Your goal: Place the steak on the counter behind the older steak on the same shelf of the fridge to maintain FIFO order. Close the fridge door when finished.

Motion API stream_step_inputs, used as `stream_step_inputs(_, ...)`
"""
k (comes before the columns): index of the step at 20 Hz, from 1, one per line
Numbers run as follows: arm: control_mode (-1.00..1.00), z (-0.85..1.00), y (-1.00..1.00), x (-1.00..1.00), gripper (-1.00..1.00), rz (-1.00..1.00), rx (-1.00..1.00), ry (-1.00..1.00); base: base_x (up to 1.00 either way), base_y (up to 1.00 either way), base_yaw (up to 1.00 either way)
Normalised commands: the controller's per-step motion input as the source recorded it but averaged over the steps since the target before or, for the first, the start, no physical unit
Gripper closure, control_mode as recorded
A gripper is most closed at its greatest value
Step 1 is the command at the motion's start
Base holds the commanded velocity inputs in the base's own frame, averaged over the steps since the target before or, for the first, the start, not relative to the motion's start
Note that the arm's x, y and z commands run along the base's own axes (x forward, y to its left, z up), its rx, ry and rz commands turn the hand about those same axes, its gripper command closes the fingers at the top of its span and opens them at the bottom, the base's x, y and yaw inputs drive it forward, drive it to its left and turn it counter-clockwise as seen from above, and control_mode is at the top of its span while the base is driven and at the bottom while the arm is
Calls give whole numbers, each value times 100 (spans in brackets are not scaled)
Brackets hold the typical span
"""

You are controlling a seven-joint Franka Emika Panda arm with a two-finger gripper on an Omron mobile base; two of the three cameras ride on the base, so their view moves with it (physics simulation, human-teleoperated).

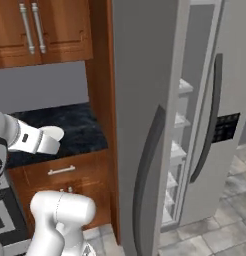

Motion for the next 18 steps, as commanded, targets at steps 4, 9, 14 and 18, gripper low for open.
stream_step_inputs(4,100,0,0,0,-100,0,0,0,39,30,-59)
stream_step_inputs(9,100,0,0,0,-100,0,0,0,31,21,-43)
stream_step_inputs(14,100,0,0,0,-100,0,0,0,7,0,-10)
stream_step_inputs(18,100,0,0,0,-100,0,0,0,19,0,0)
